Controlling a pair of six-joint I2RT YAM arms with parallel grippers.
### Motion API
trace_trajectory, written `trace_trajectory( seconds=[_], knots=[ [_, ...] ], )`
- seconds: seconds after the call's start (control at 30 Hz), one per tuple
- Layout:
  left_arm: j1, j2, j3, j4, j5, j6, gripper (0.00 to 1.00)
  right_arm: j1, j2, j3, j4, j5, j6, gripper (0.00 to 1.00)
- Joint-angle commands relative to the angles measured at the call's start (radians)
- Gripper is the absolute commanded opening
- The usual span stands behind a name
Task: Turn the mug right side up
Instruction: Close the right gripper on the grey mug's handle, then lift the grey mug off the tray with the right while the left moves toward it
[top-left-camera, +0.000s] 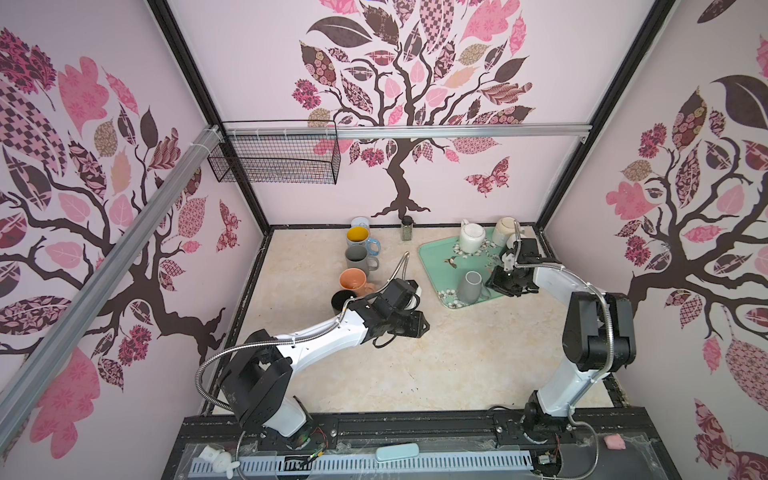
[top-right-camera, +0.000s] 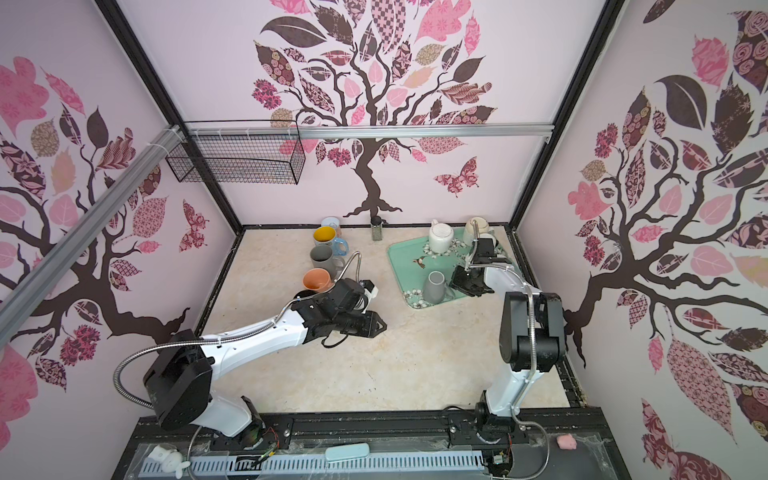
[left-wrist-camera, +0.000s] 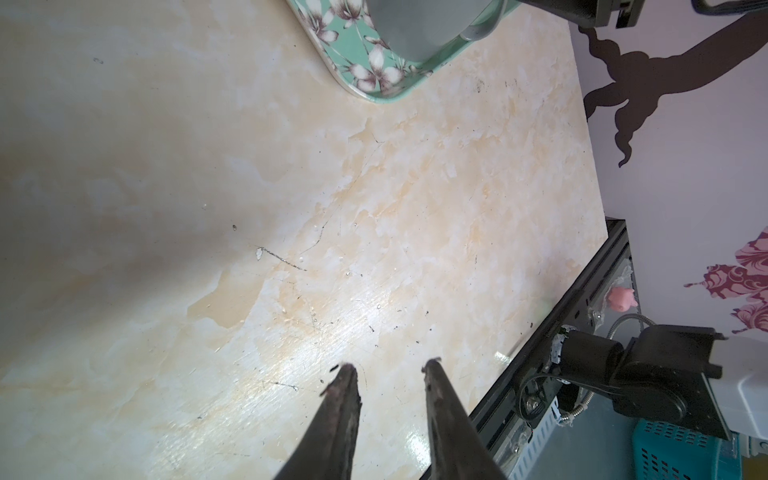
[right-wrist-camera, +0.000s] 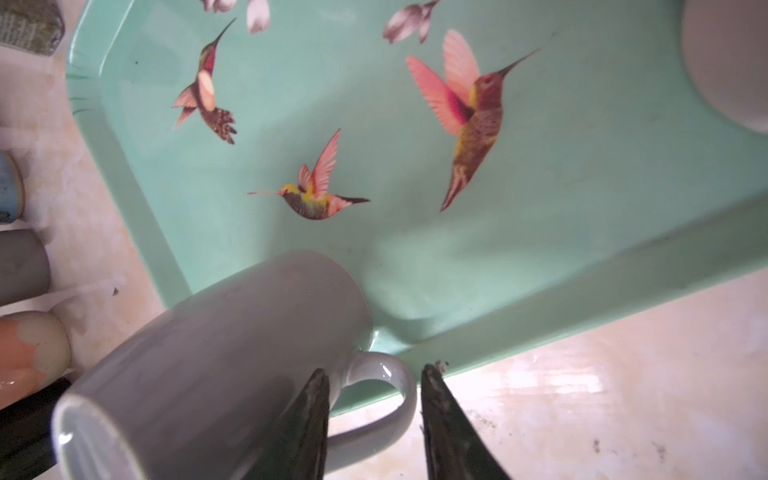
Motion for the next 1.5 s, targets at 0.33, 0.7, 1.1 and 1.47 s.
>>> trace_trajectory(
  seconds=[0.33,0.7,1.1,1.47],
  knots=[
    [-0.001,-0.045,0.003,0.013,-0.019,-0.001,0.3,0.102,-0.134,-0.123,0.061,-0.117,0.001,0.39],
    [0.0,-0.031,0.01,0.011,-0.026,-0.003,0.3,0.258,-0.279,-0.139,0.031,0.146,-0.068,0.49],
    [0.0,-0.049,-0.004,-0.003,-0.054,0.005,0.31,0.323,-0.111,-0.027,-0.029,0.287,-0.149,0.58],
    [0.006,-0.033,0.009,-0.017,-0.069,0.019,0.31,0.328,0.005,0.056,-0.036,0.272,-0.187,0.42]
  ],
)
